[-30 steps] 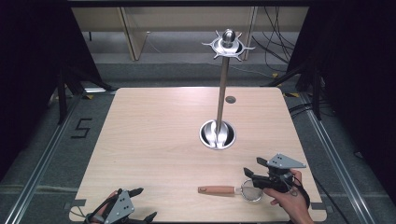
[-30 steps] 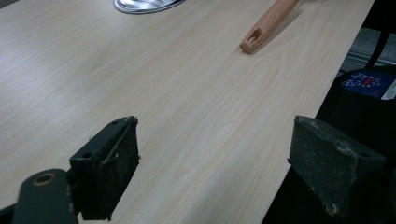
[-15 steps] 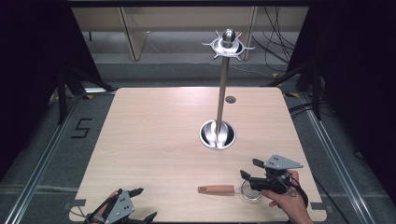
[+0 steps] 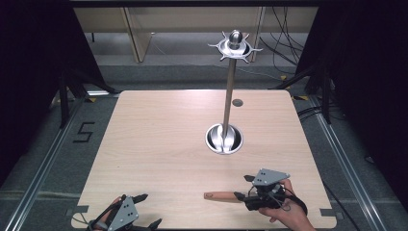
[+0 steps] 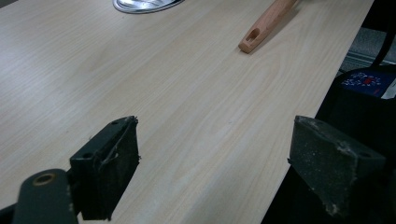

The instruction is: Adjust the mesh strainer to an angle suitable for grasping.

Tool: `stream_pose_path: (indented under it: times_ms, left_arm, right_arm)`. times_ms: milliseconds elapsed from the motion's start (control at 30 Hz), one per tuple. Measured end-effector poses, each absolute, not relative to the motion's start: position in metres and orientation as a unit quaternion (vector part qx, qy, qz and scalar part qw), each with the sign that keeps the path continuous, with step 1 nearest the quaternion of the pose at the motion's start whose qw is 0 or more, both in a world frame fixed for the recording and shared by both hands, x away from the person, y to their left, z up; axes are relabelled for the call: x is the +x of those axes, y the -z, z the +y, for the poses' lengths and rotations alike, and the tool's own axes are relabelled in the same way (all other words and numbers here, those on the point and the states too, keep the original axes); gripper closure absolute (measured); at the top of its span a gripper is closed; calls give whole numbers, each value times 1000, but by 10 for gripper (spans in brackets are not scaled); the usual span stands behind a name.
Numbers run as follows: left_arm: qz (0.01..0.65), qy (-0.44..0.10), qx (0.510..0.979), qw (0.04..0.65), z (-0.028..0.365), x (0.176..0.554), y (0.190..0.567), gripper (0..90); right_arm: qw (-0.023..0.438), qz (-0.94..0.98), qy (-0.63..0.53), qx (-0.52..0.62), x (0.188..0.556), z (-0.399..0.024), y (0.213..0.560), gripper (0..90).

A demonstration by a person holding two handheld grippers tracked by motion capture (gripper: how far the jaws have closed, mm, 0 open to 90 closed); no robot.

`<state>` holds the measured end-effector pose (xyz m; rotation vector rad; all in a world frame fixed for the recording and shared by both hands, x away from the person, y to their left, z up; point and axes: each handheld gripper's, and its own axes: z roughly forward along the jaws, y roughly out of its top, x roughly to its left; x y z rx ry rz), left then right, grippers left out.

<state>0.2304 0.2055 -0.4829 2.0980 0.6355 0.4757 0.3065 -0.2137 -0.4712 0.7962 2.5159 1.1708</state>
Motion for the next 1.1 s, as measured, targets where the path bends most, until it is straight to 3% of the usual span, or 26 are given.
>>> stream_pose_path:
  times_ms: [1100]
  left_arm:
    - [257,-195,840,436,205,230,484,152]
  right_arm:
    - [96,914,-314,239,314,-183,498,371]
